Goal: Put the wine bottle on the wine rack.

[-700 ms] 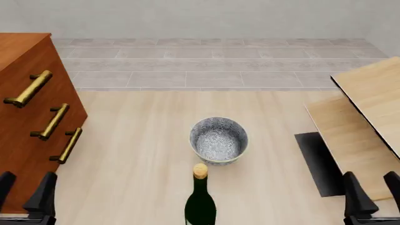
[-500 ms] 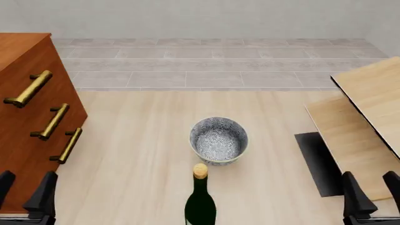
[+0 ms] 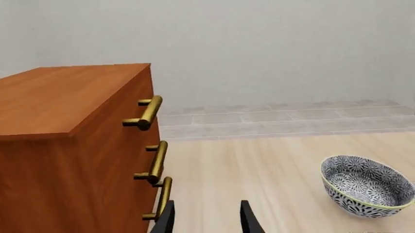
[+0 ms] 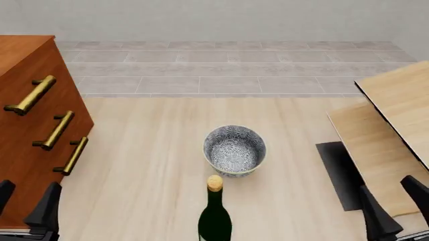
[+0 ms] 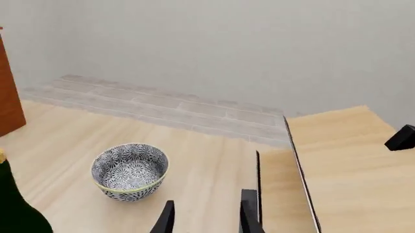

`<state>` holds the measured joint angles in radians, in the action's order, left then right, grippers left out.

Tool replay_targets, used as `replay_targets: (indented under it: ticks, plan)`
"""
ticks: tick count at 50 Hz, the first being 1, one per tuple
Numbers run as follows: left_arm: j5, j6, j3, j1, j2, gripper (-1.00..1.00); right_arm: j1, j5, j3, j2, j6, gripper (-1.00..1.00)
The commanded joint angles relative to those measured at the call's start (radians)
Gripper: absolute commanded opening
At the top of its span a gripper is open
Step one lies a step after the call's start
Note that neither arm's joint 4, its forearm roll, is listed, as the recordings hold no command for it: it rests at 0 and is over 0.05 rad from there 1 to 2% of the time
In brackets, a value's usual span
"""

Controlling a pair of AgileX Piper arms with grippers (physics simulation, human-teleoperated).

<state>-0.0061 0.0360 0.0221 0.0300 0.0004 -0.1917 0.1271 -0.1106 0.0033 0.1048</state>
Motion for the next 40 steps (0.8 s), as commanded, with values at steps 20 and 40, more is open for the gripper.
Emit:
replay_targets:
  ticks: [20,40]
  plan:
    - [-0.012,0.038,0.008,0.042,0.0,1.0,-0.454,0.226,-0.171,-0.003,0.016,1.0]
    - [-0.018,0.029,0.001,0.033,0.0,1.0,-0.705,0.14,-0.155,0.122,0.028,1.0]
